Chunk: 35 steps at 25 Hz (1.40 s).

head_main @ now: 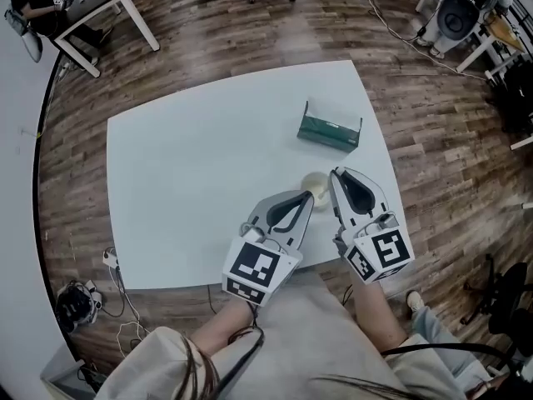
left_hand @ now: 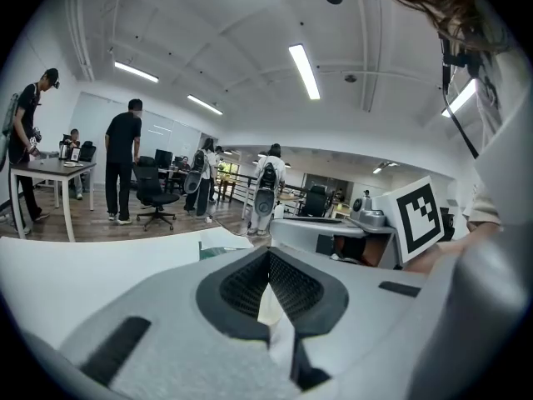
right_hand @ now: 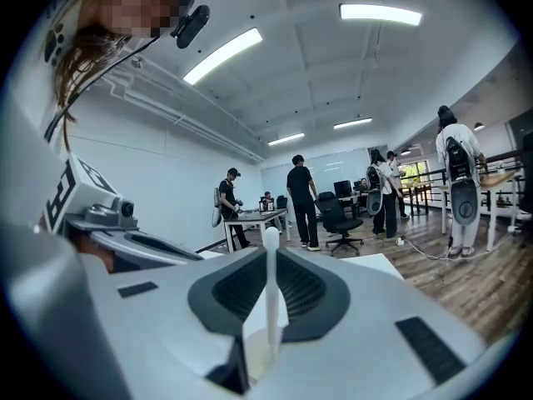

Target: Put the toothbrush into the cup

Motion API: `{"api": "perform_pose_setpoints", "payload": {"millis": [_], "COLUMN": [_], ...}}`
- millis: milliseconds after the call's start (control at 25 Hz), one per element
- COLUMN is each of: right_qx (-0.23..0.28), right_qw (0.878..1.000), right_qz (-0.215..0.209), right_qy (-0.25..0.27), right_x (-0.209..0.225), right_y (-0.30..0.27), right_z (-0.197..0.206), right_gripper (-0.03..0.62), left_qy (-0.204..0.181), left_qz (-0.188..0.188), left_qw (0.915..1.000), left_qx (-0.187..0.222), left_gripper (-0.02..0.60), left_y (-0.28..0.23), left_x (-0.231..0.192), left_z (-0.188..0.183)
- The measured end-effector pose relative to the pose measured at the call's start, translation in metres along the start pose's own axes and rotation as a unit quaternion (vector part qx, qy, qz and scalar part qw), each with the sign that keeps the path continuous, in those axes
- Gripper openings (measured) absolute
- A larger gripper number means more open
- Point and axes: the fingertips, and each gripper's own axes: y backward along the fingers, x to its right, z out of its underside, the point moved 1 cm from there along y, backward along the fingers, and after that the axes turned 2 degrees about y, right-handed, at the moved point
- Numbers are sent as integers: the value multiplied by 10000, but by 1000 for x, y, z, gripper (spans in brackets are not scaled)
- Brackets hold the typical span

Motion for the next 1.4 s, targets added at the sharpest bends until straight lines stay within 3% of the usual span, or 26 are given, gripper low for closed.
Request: {"api": "perform_pose_setpoints", "payload": {"millis": [640,1400], "right_qx": [-391,-411], "right_qw": [9988,9990], "right_qz": [88,117], "right_qy": [-275,-146], "right_x": [11,12], "right_y": [-18,-21], "right_z": [49,48], "right_gripper": [48,48], "left_qy": [58,110], "left_qz": [-56,-49], "left_qw": [9998,9998], "left_qx": [-156,-187], "left_gripper": [9,8], "left_y": [-8,-8], "left_x": [-5,-5], "left_z": [10,13]}}
